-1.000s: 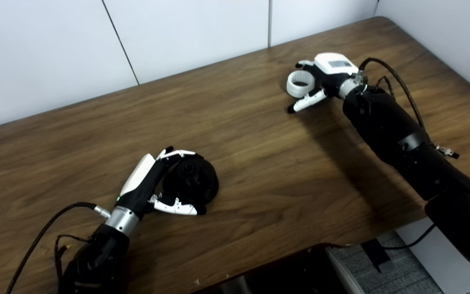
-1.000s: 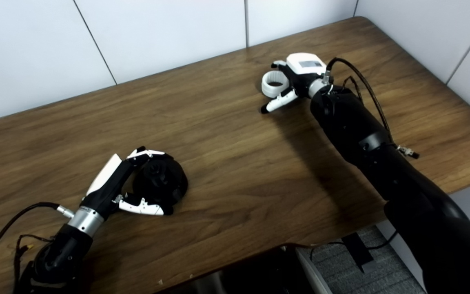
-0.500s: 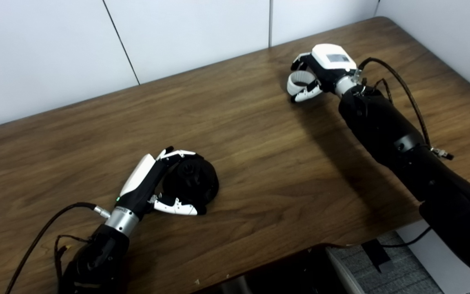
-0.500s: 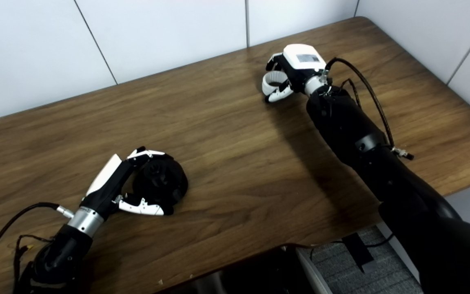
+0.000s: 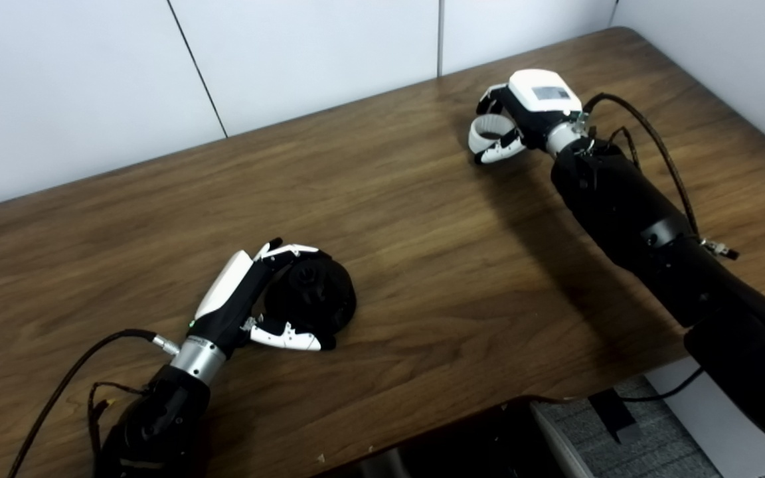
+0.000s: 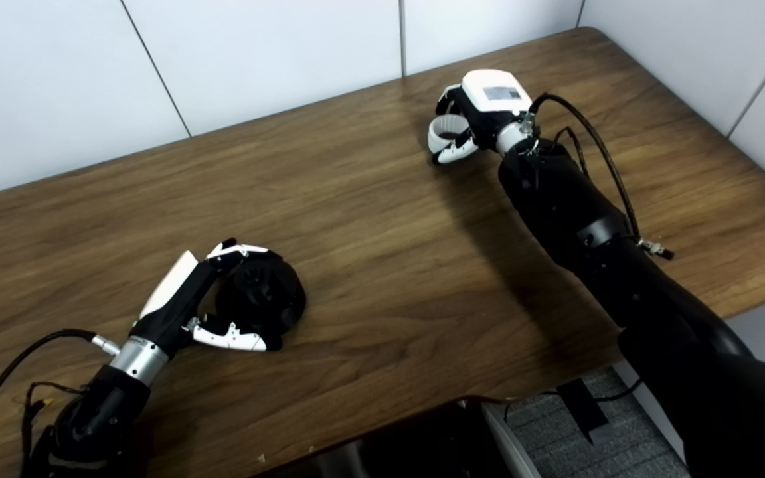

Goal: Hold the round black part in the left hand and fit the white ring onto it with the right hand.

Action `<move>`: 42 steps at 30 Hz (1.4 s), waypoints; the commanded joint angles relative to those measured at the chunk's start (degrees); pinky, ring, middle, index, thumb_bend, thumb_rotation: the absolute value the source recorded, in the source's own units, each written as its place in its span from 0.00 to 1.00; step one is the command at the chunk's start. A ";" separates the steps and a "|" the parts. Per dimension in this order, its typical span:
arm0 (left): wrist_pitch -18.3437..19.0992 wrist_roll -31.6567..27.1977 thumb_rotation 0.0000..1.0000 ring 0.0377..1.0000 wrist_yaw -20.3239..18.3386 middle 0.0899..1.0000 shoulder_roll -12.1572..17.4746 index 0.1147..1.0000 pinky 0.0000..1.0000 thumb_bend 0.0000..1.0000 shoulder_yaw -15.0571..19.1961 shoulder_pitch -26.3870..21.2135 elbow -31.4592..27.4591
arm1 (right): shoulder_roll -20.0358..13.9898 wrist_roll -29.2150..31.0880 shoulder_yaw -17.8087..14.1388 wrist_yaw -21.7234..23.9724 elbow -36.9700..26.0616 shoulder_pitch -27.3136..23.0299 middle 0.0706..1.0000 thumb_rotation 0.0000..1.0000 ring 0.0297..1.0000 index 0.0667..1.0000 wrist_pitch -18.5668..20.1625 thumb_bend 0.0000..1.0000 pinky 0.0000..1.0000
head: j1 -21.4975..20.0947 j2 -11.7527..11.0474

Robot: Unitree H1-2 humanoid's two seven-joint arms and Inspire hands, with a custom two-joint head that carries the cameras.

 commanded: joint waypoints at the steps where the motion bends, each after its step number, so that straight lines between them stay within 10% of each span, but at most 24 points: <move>1: -1.15 0.02 0.17 0.83 0.42 0.66 1.07 0.64 1.00 0.95 0.71 -1.32 -1.05 | -2.25 -1.67 0.00 0.96 -2.40 -2.69 0.70 0.34 0.82 0.69 1.71 0.81 0.90 | -0.01 0.13; 23: -0.35 0.09 0.19 0.83 0.20 0.67 0.90 0.64 1.00 0.95 0.71 -1.18 -1.63 | -3.11 -3.04 0.35 3.62 -4.11 -2.31 0.62 0.25 0.73 0.64 3.62 0.81 0.81 | 0.33 0.47; 35: -0.28 0.39 0.19 0.83 0.35 0.66 0.87 0.64 1.00 0.95 0.65 -1.15 -1.67 | -1.64 -1.55 -1.41 -0.21 -4.50 -1.48 0.56 0.17 0.74 0.62 2.25 0.77 0.94 | 0.31 0.76; 42: -0.01 0.34 0.20 0.83 0.20 0.68 0.86 0.64 1.00 0.94 0.65 -1.33 -1.67 | -1.93 -1.02 -1.80 -3.11 -3.59 -1.35 0.42 0.01 0.66 0.53 0.07 0.54 0.85 | 0.47 0.84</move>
